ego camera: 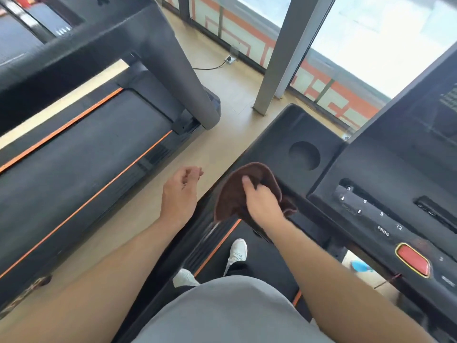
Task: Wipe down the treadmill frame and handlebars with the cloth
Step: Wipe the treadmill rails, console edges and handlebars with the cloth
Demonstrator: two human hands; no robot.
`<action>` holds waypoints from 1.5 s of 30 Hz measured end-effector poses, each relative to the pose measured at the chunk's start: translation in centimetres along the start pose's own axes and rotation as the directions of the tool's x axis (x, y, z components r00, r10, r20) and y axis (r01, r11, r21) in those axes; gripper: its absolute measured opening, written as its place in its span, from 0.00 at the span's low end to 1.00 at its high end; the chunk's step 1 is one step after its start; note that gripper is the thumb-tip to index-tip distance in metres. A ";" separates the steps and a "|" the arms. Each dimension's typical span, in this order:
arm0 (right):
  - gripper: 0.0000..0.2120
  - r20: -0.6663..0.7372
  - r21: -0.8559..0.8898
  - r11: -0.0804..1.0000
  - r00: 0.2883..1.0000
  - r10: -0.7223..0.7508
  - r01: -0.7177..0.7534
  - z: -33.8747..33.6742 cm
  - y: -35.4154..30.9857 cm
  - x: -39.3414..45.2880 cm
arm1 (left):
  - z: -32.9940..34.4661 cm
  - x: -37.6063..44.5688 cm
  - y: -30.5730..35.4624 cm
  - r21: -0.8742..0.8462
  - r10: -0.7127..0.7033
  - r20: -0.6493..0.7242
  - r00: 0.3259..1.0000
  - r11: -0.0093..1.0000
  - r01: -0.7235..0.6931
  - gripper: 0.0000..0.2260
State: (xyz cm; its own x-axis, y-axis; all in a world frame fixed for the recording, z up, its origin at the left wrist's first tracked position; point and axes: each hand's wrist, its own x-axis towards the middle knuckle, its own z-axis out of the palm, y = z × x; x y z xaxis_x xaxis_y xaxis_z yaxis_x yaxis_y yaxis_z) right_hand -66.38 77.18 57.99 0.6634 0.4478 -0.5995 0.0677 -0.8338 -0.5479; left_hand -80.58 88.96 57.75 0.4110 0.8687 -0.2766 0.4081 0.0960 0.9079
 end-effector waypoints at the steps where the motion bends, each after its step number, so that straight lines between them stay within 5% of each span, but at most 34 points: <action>1: 0.37 0.054 0.048 0.997 0.997 0.061 -0.064 -0.5 -0.3 0.7 | -0.3 -0.3 -0.2 0.015 0.002 0.009 1.000 1.000 -0.003 0.11; 4: 0.44 0.190 0.362 0.899 0.964 0.188 -0.247 -1.1 0.3 1.7 | -1.2 -1.1 -0.5 0.057 0.012 0.029 1.000 0.998 -0.014 0.10; 6: 0.41 0.183 0.402 0.889 0.970 0.158 -0.220 -0.9 0.4 1.9 | -1.8 -1.6 -0.6 0.090 0.020 0.040 0.999 0.996 -0.024 0.09; 9: 0.34 0.070 0.043 0.999 0.997 0.027 -0.030 -0.5 0.0 0.5 | -1.9 -2.7 -0.3 0.168 0.079 0.095 0.992 0.981 -0.094 0.08; 13: 0.27 0.029 -0.231 0.949 0.976 -0.215 0.215 0.1 1.9 -2.2 | -0.4 -4.3 0.7 0.217 0.366 0.212 0.906 0.886 -0.409 0.11; 16: 0.23 0.037 -0.544 0.766 0.922 -0.385 0.342 -0.3 4.0 -3.8 | 1.6 -5.3 1.4 0.186 0.510 0.349 0.786 0.784 -0.592 0.16; 20: 0.29 -0.008 -0.744 0.576 0.857 -0.515 0.339 -0.6 6.2 -6.2 | 4.4 -7.1 0.5 0.178 0.485 0.522 0.701 0.742 -0.646 0.25; 22: 0.30 -0.041 -0.751 0.574 0.844 -0.534 0.327 -0.5 6.9 -7.0 | 5.7 -7.9 -1.1 0.268 0.446 0.562 0.697 0.698 -0.664 0.30; 26: 0.32 -0.043 -0.750 0.574 0.842 -0.538 0.329 -1.0 9.1 -8.1 | 7.4 -10.0 -3.9 0.504 0.468 0.585 0.663 0.431 -0.749 0.38; 31: 0.40 -0.092 -0.737 0.593 0.821 -0.563 0.325 -2.6 13.9 -9.6 | 8.6 -12.6 -4.5 0.540 0.424 0.642 0.639 0.342 -0.769 0.39; 37: 0.45 -0.133 -0.630 0.698 0.839 -0.528 0.340 -6.2 20.9 -12.0 | 13.2 -17.8 -5.1 0.467 0.403 0.712 0.574 0.339 -0.817 0.45; 45: 0.36 -0.103 -0.556 0.741 0.853 -0.511 0.377 -9.7 24.4 -13.3 | 17.3 -21.9 -5.0 0.462 0.428 0.666 0.611 0.407 -0.788 0.40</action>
State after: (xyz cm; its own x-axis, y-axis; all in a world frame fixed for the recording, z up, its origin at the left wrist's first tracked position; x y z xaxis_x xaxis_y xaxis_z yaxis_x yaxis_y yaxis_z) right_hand -66.38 47.70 58.23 0.6081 0.7751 -0.1717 0.7145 -0.6286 -0.3071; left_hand -77.50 61.07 53.78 0.9685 0.2487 0.0096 0.2190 -0.8701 0.4415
